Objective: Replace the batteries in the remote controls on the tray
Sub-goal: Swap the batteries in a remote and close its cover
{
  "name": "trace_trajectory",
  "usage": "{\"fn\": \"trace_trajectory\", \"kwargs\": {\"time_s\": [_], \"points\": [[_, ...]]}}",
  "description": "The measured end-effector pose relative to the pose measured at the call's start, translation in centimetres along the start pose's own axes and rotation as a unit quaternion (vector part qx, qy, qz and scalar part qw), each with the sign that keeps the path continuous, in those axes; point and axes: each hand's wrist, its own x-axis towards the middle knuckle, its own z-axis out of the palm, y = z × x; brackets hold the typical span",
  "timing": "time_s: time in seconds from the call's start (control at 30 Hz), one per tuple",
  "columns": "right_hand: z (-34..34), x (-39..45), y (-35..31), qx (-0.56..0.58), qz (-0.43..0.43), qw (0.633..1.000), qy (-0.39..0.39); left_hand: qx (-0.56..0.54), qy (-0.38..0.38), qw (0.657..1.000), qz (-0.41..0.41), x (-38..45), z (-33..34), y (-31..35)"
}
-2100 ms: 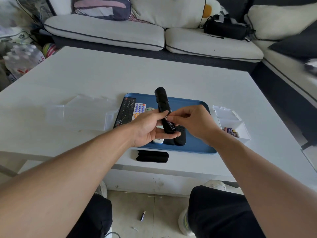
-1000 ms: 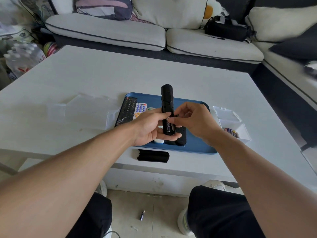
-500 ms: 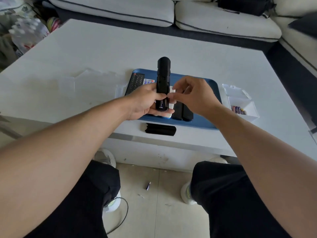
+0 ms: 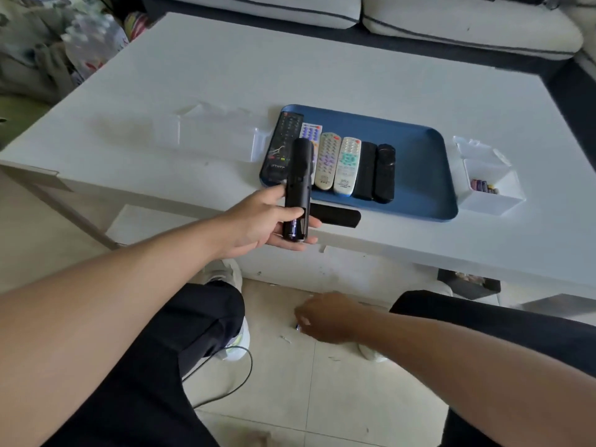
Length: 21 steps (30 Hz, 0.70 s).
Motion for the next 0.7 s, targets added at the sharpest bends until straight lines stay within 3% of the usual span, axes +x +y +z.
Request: {"fn": "trace_trajectory", "kwargs": {"time_s": [0.07, 0.1, 0.27, 0.4, 0.47, 0.53, 0.7], "points": [[2.9, 1.8, 0.8, 0.011, 0.056, 0.992, -0.115, 0.002, -0.004, 1.000, 0.007, 1.1, 0.3, 0.3], [4.1, 2.4, 1.1, 0.032, 0.088, 0.986, -0.136, 0.001, -0.006, 1.000, 0.012, 1.7, 0.4, 0.7], [10.4, 7.0, 2.9, 0.180, 0.242, 0.949, -0.095, -0.008, -0.022, 1.000, 0.004, 5.7, 0.9, 2.0], [13.6, 10.2, 3.1, 0.238, 0.372, 0.894, -0.083, 0.002, -0.042, 0.999, -0.007, 8.1, 0.2, 2.5], [14.7, 11.7, 3.0, 0.296, 0.435, 0.848, -0.066, -0.002, -0.049, 0.999, -0.006, 8.7, -0.5, 2.9], [15.2, 13.1, 2.9, 0.324, 0.465, 0.822, -0.056, -0.020, -0.047, 0.999, -0.009, 9.4, -1.0, 3.2], [15.3, 14.6, 3.4, 0.315, 0.479, 0.815, -0.082, -0.049, -0.033, 0.998, -0.010, 10.6, -1.4, 3.0]]}}
